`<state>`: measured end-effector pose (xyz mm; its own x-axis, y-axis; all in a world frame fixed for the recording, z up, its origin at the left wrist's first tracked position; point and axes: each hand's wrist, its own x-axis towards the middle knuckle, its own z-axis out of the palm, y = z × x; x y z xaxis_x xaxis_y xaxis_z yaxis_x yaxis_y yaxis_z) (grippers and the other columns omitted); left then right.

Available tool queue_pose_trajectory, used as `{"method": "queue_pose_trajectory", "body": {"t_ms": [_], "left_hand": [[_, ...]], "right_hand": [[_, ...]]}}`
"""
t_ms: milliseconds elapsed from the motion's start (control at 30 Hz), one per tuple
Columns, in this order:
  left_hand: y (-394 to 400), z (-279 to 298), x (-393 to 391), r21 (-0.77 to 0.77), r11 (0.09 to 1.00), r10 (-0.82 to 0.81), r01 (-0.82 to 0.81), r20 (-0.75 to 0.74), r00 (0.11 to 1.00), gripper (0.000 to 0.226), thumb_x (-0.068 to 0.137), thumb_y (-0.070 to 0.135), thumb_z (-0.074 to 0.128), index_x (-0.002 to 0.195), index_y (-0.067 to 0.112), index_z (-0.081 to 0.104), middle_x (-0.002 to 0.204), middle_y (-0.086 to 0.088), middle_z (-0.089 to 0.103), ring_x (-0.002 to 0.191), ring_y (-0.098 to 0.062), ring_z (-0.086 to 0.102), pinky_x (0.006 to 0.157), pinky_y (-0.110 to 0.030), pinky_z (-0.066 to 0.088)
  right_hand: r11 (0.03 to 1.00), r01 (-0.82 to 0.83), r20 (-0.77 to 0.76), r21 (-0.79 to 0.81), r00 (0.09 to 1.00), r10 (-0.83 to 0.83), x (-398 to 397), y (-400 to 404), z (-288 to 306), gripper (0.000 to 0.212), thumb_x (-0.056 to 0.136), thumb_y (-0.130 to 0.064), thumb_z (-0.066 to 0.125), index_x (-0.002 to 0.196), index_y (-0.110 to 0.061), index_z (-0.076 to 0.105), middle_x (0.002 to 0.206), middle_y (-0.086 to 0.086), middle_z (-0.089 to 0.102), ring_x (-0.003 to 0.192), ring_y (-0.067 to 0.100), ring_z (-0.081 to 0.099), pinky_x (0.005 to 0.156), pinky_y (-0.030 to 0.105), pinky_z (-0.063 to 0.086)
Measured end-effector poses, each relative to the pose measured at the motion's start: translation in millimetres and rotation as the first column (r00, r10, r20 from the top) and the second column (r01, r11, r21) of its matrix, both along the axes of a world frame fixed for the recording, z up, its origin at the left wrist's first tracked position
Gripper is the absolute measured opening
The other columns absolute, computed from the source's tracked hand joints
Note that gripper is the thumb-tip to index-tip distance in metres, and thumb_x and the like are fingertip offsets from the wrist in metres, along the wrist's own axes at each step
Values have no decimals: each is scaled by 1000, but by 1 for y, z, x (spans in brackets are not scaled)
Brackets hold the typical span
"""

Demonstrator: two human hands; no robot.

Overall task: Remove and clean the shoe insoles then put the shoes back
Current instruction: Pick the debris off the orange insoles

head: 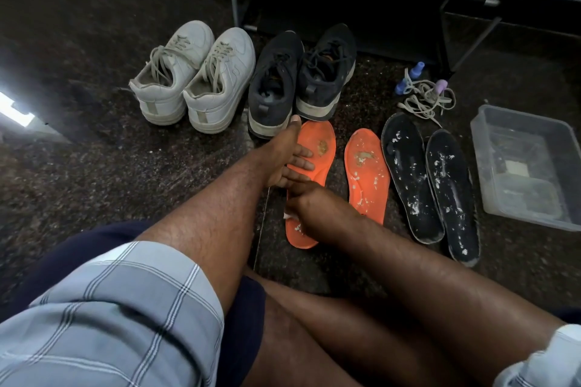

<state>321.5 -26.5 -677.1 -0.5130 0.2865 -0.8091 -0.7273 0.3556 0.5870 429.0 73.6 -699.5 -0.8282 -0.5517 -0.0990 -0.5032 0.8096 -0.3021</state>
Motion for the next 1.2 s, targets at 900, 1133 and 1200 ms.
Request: {"method": "queue_pose_trajectory", "body": {"t_ms": [900, 1133, 1200], "left_hand": [[-2, 4, 3, 20, 1000, -14, 14, -1, 1000, 94, 91, 79, 13, 132, 10, 59, 119, -12, 67, 102, -35, 67, 90, -46, 55], [-2, 4, 4, 23, 1000, -13, 13, -1, 1000, 95, 90, 81, 13, 132, 10, 59, 118, -12, 67, 105, -36, 66, 100, -52, 49], [-1, 3, 3, 31, 999, -15, 15, 0, 1000, 95, 90, 81, 13, 132, 9, 59, 118, -12, 67, 105, -37, 66, 100, -52, 49]], "right_hand": [[993, 56, 152, 107, 986, -72, 5, 13, -1, 5, 83, -14, 65, 82, -16, 70, 90, 2, 58, 77, 24, 62, 69, 39, 54], [982, 64, 175, 180, 980, -96, 9, 9, 9, 10, 85, -15, 61, 90, -15, 70, 96, 4, 59, 81, 25, 63, 74, 38, 54], [984, 99, 213, 148, 969, -129, 10, 11, 10, 10, 85, -15, 61, 91, -16, 69, 94, 4, 58, 83, 27, 63, 75, 39, 53]]}}
